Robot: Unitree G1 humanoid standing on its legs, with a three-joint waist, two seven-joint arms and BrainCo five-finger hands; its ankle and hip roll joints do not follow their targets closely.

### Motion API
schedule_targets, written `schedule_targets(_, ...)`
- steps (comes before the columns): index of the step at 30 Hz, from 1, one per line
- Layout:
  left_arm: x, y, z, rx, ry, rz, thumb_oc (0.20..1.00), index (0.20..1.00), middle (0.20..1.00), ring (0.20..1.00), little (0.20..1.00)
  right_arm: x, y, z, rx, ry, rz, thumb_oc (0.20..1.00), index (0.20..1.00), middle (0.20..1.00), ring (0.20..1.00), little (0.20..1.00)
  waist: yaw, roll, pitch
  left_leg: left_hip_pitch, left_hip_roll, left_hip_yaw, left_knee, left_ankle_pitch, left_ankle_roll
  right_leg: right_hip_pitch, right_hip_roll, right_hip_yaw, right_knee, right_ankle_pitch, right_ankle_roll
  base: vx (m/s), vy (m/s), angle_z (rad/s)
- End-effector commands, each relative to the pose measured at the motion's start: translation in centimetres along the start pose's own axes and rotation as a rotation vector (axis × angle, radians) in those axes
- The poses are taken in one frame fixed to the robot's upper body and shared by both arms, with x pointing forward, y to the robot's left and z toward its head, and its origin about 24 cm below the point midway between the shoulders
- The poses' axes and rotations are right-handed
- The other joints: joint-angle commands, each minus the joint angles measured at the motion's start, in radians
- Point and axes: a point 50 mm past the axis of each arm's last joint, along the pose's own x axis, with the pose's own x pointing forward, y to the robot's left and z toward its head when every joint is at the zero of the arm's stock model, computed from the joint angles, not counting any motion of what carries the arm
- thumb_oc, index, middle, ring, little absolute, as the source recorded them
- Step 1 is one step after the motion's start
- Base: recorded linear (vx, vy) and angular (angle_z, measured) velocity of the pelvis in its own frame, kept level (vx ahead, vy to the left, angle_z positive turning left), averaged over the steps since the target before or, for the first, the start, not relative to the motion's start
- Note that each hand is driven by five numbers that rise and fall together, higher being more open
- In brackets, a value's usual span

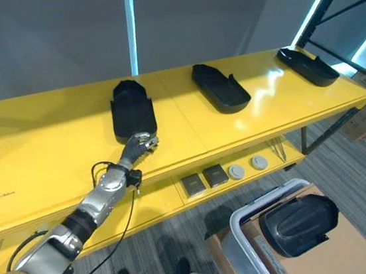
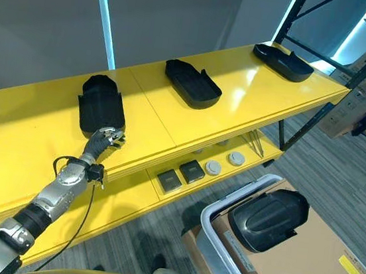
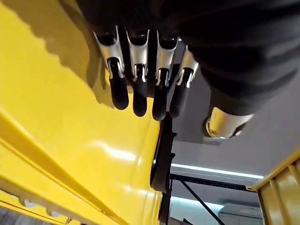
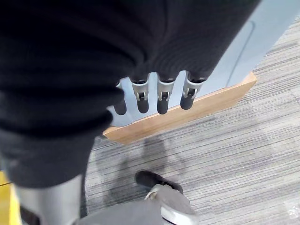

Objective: Move parts from the plastic box to the shelf.

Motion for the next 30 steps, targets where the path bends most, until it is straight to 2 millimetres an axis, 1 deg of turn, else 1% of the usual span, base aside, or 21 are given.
schedule_targets(1, 0.3, -0.1, 3.6, -0.028, -0.152, -0.07, 1.0, 1.0, 1.0, 1.0, 1.0, 0.1, -0.8, 0.0, -0.026, -0.005, -0.021, 1.0, 1.0, 1.0, 1.0, 1.0, 0.016, -0.019, 0.005, -0.054, 0.05, 0.0, 0.075, -0.048, -0.009, 0.003, -0.113, 0.013, 0.037, -0.068, 0.101, -0.08, 0.094, 0.05)
schedule_targets(3, -1.8, 0.3, 5.2, -0.056, -0.224, -0.156, 1.0, 1.0, 1.0, 1.0, 1.0, 0.1, -1.0, 0.1, -0.003, -0.009, -0.041, 1.0, 1.0, 1.0, 1.0, 1.0, 0.046, -0.012, 0.007, -0.059, 0.033, -0.019, 0.076, -0.052, -0.003, 0.01, -0.127, -0.003, 0.035, -0.063, 0.104, -0.17, 0.222, 0.15)
schedule_targets(4, -4.5, 0.6, 6.5, -0.098, -0.268, -0.322, 1.0, 1.0, 1.0, 1.0, 1.0, 0.1, -1.6, 0.1, 0.012, -0.008, -0.068, 1.0, 1.0, 1.0, 1.0, 1.0, 0.084, -0.001, 0.008, -0.064, 0.002, -0.048, 0.08, -0.061, 0.013, 0.011, -0.149, -0.018, 0.051, -0.059, 0.115, -0.21, 0.325, 0.27)
schedule_targets(6, -5.8, 0.7, 7.3, -0.082, -0.304, -0.415, 1.0, 1.0, 1.0, 1.0, 1.0, 0.1, -1.9, 0.3, 0.057, -0.007, -0.084, 1.0, 1.0, 1.0, 1.0, 1.0, 0.102, 0.005, 0.006, -0.065, -0.026, -0.07, 0.076, -0.067, 0.031, 0.003, -0.169, -0.014, 0.075, -0.055, 0.128, -0.14, 0.282, 0.48)
schedule_targets(9, -6.5, 0.3, 7.8, -0.094, -0.311, -0.504, 1.0, 1.0, 1.0, 1.0, 1.0, 0.1, -1.7, 0.0, 0.144, 0.014, -0.102, 1.0, 1.0, 1.0, 1.0, 1.0, 0.099, 0.013, 0.005, -0.062, -0.063, -0.081, 0.064, -0.074, 0.057, -0.025, -0.197, 0.004, 0.11, -0.038, 0.155, -0.06, 0.197, 0.13)
schedule_targets(11, -6.7, 0.3, 7.6, -0.08, -0.296, -0.531, 1.0, 1.0, 1.0, 1.0, 1.0, 0.0, -1.2, -0.6, 0.211, 0.034, -0.108, 1.0, 1.0, 1.0, 1.0, 1.0, 0.088, 0.012, 0.003, -0.061, -0.089, -0.06, 0.056, -0.084, 0.067, -0.061, -0.225, -0.001, 0.106, 0.017, 0.177, -0.07, 0.127, -0.09)
schedule_targets(12, -6.7, 0.4, 7.5, -0.08, -0.291, -0.537, 1.0, 1.0, 1.0, 1.0, 1.0, -0.1, -1.0, -0.7, 0.224, 0.038, -0.106, 1.0, 1.0, 1.0, 1.0, 1.0, 0.086, 0.011, 0.003, -0.062, -0.093, -0.046, 0.055, -0.088, 0.068, -0.076, -0.234, -0.014, 0.104, 0.036, 0.182, -0.12, 0.029, -0.26)
schedule_targets(13, -6.9, 0.6, 7.3, -0.09, -0.287, -0.55, 1.0, 1.0, 1.0, 1.0, 1.0, -0.1, -0.5, -1.1, 0.227, 0.044, -0.1, 1.0, 1.0, 1.0, 1.0, 1.0, 0.088, 0.009, 0.005, -0.062, -0.095, -0.002, 0.053, -0.095, 0.068, -0.103, -0.258, -0.067, 0.114, 0.073, 0.191, -0.15, 0.004, -0.65)
schedule_targets(14, -7.0, 0.7, 7.3, -0.085, -0.291, -0.552, 1.0, 1.0, 1.0, 1.0, 1.0, -0.2, -0.3, -1.2, 0.233, 0.044, -0.09, 1.0, 1.0, 1.0, 1.0, 1.0, 0.092, 0.011, 0.01, -0.054, -0.091, 0.033, 0.047, -0.099, 0.069, -0.113, -0.272, -0.11, 0.136, 0.083, 0.195, -0.24, -0.012, -1.14)
schedule_targets(15, -6.9, 0.7, 7.4, -0.073, -0.303, -0.557, 1.0, 1.0, 1.0, 1.0, 1.0, -0.2, -0.1, -1.3, 0.282, 0.037, -0.099, 1.0, 1.0, 1.0, 1.0, 1.0, 0.094, 0.015, 0.016, -0.053, -0.081, 0.093, 0.043, -0.094, 0.073, -0.125, -0.287, -0.169, 0.19, 0.078, 0.192, -0.17, -0.007, -1.7)
schedule_targets(16, -6.9, 0.6, 7.4, -0.071, -0.306, -0.561, 1.0, 1.0, 1.0, 1.0, 1.0, -0.2, -0.2, -1.3, 0.287, 0.034, -0.1, 1.0, 1.0, 1.0, 1.0, 1.0, 0.095, 0.02, 0.015, -0.044, -0.076, 0.1, 0.039, -0.107, 0.072, -0.121, -0.286, -0.18, 0.217, 0.055, 0.195, -0.21, -0.032, -1.89)
schedule_targets(17, -6.7, 0.5, 7.5, -0.074, -0.314, -0.576, 1.0, 1.0, 1.0, 1.0, 1.0, -0.2, -0.5, -1.3, 0.306, 0.032, -0.111, 1.0, 1.0, 1.0, 1.0, 1.0, 0.092, 0.023, 0.019, -0.049, -0.068, 0.137, 0.048, -0.105, 0.078, -0.121, -0.285, -0.21, 0.25, 0.036, 0.187, -0.18, -0.106, -1.96)
schedule_targets(18, -6.4, 0.0, 7.5, -0.098, -0.317, -0.581, 1.0, 1.0, 1.0, 1.0, 1.0, -0.2, -0.8, -1.4, 0.29, 0.031, -0.128, 1.0, 1.0, 1.0, 1.0, 1.0, 0.09, 0.021, 0.025, -0.053, -0.05, 0.204, 0.066, -0.105, 0.08, -0.112, -0.296, -0.266, 0.27, 0.024, 0.177, -0.22, -0.235, -1.66)
schedule_targets(19, -6.1, -0.3, 7.3, -0.117, -0.31, -0.566, 1.0, 1.0, 1.0, 1.0, 1.0, -0.3, -1.1, -1.6, 0.267, 0.029, -0.128, 1.0, 1.0, 1.0, 1.0, 1.0, 0.09, 0.017, 0.029, -0.051, -0.029, 0.26, 0.078, -0.097, 0.074, -0.087, -0.299, -0.317, 0.249, 0.012, 0.169, -0.15, -0.376, -1.79)
schedule_targets(20, -5.8, -0.6, 7.0, -0.134, -0.3, -0.539, 1.0, 1.0, 1.0, 1.0, 1.0, -0.3, -1.3, -1.9, 0.245, 0.026, -0.125, 1.0, 1.0, 1.0, 1.0, 1.0, 0.084, 0.01, 0.029, -0.053, 0.003, 0.304, 0.094, -0.082, 0.059, -0.055, -0.277, -0.343, 0.197, -0.004, 0.157, -0.06, -0.427, -2.19)
schedule_targets(21, -5.6, -0.9, 6.8, -0.151, -0.287, -0.545, 1.0, 1.0, 1.0, 1.0, 1.0, -0.3, -1.5, -2.1, 0.252, 0.03, -0.127, 1.0, 1.0, 1.0, 1.0, 1.0, 0.081, 0.008, 0.029, -0.052, 0.02, 0.322, 0.099, -0.075, 0.051, -0.041, -0.261, -0.344, 0.17, -0.011, 0.151, -0.01, -0.497, -2.56)
schedule_targets(22, -5.1, -1.2, 6.3, -0.197, -0.26, -0.523, 1.0, 1.0, 1.0, 1.0, 1.0, -0.4, -1.6, -2.5, 0.231, 0.03, -0.12, 1.0, 1.0, 1.0, 1.0, 1.0, 0.06, -0.003, 0.024, -0.064, 0.048, 0.339, 0.113, -0.068, 0.042, -0.03, -0.227, -0.332, 0.127, -0.02, 0.151, 0.01, -0.381, -2.75)
schedule_targets(23, -5.0, -1.3, 6.2, -0.209, -0.254, -0.524, 1.0, 1.0, 1.0, 1.0, 1.0, -0.5, -1.6, -2.6, 0.237, 0.034, -0.122, 1.0, 1.0, 1.0, 1.0, 1.0, 0.057, -0.005, 0.023, -0.066, 0.056, 0.342, 0.116, -0.066, 0.039, -0.029, -0.22, -0.327, 0.118, -0.02, 0.15, 0.05, -0.452, -2.18)
schedule_targets(24, -4.5, -1.6, 5.6, -0.258, -0.222, -0.484, 1.0, 1.0, 1.0, 1.0, 1.0, -0.6, -1.4, -3.0, 0.232, 0.043, -0.119, 1.0, 1.0, 1.0, 1.0, 1.0, 0.035, -0.013, 0.016, -0.068, 0.091, 0.366, 0.125, -0.057, 0.023, -0.018, -0.199, -0.325, 0.087, -0.021, 0.144, 0.04, -0.279, -1.52)
schedule_targets(25, -4.5, -1.6, 5.5, -0.258, -0.222, -0.481, 1.0, 1.0, 1.0, 1.0, 1.0, -0.6, -1.4, -3.1, 0.239, 0.045, -0.124, 1.0, 1.0, 1.0, 1.0, 1.0, 0.034, -0.013, 0.015, -0.068, 0.096, 0.368, 0.127, -0.056, 0.021, -0.016, -0.196, -0.325, 0.083, -0.021, 0.142, 0.05, -0.335, -0.47)
schedule_targets(30, -2.7, -0.9, 2.3, -0.266, -0.072, -0.247, 1.0, 1.0, 1.0, 1.0, 1.0, -1.2, -1.8, -5.1, 0.241, 0.106, -0.154, 1.0, 1.0, 1.0, 1.0, 1.0, -0.037, -0.034, -0.003, -0.074, 0.204, 0.409, 0.208, -0.053, -0.027, -0.019, -0.147, -0.311, 0.043, -0.024, 0.099, 0.08, -0.293, -0.2)
